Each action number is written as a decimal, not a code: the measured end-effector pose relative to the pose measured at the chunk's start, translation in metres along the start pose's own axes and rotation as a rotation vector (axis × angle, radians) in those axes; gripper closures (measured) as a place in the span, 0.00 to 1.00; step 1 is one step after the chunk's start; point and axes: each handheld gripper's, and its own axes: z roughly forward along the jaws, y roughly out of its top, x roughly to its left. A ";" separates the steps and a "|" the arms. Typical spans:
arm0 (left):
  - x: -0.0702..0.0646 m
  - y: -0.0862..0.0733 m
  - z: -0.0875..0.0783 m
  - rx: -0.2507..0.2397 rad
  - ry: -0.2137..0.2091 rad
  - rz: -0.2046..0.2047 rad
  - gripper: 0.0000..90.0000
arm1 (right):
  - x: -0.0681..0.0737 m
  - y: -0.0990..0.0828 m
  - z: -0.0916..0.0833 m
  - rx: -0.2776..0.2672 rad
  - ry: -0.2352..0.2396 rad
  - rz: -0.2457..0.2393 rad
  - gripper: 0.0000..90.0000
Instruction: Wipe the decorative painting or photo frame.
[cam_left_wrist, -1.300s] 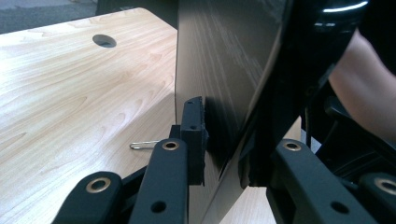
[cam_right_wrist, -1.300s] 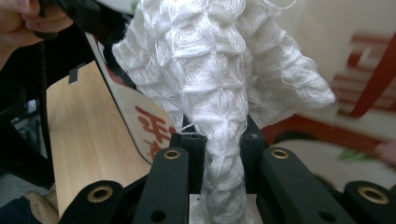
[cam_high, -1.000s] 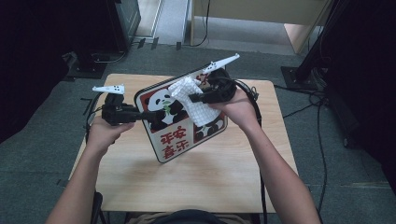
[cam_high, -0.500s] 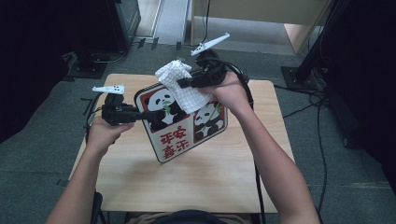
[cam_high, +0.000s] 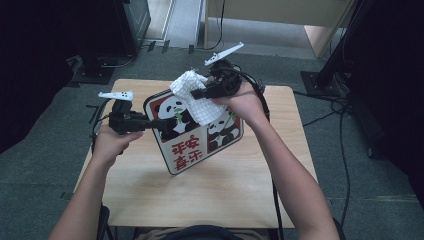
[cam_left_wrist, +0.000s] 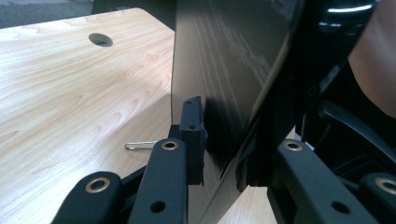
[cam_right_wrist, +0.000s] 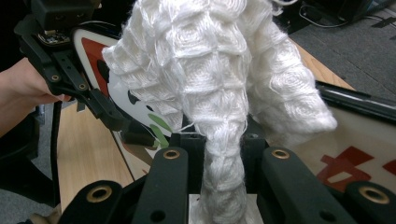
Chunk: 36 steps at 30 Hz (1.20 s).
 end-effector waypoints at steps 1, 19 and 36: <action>0.000 0.000 0.000 0.000 -0.001 -0.001 0.82 | 0.000 -0.001 0.000 -0.002 0.000 0.000 0.87; -0.001 0.001 0.000 0.004 0.009 0.007 0.83 | -0.001 -0.020 0.010 -0.011 0.000 -0.002 0.86; -0.001 0.000 0.000 0.004 0.000 0.006 0.82 | -0.002 -0.041 0.020 0.007 -0.004 0.001 0.86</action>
